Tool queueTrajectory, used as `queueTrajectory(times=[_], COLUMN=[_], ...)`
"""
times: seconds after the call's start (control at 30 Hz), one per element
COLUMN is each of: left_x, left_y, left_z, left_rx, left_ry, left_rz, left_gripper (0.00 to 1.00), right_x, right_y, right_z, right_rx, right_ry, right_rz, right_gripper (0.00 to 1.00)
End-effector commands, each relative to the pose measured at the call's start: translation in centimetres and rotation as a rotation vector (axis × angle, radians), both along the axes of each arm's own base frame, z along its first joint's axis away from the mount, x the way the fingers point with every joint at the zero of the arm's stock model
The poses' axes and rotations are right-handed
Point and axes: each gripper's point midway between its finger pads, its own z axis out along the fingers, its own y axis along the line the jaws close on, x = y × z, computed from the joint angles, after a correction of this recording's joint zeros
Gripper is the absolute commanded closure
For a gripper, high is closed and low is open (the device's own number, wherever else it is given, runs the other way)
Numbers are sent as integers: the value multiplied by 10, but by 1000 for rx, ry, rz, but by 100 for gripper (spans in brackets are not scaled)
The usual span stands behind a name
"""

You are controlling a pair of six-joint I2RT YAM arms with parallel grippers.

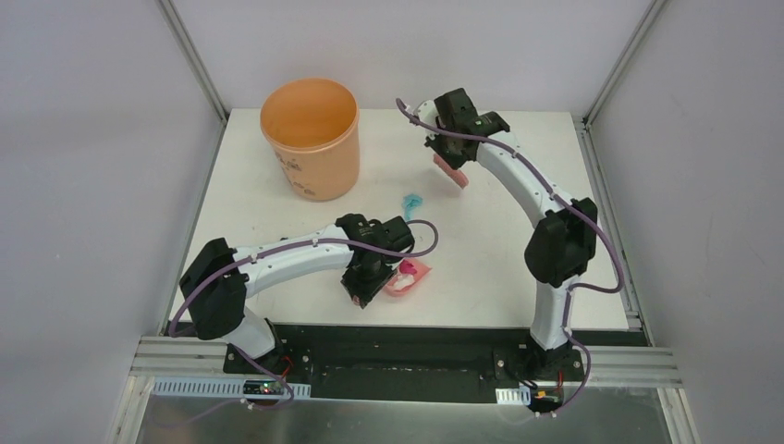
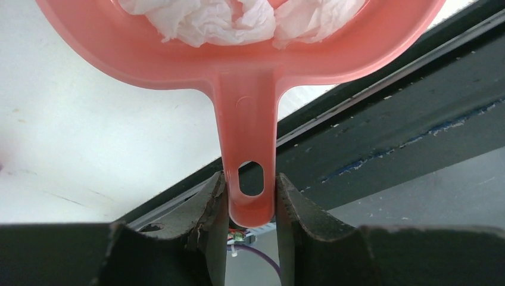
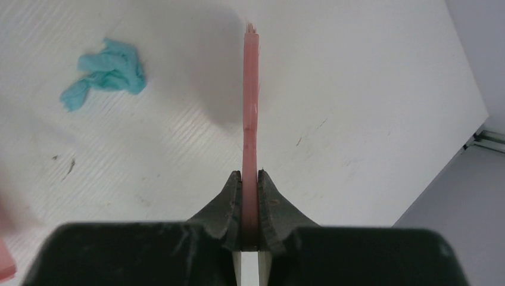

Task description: Sweep away the paper scraps from the table

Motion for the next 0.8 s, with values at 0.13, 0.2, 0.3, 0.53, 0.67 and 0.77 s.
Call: queueTrajectory(times=[0.13, 0.2, 0.3, 0.53, 0.67, 0.77], left_x=[8, 10, 13, 14, 16, 17], left_y=[4, 2, -1, -9, -12, -14], left_z=[2, -1, -8, -17, -23, -27], left_rx=[-26, -15, 7, 2, 7, 14], left_ry=[-27, -24, -9, 18, 28, 33], left_rz=[167, 175, 172, 172, 162, 157], left_gripper=[100, 100, 100, 100, 100, 100], right_x=[32, 20, -9, -87, -132, -169], right_y=[46, 60, 79, 91, 85, 87], right_z=[7, -10, -26, -49, -55, -48], right_rx=[-30, -42, -36, -51, -47, 15], right_ry=[-149, -79, 43, 230, 352, 469], right_rz=[216, 280, 355, 492, 519, 530], right_gripper=[100, 100, 100, 100, 100, 100])
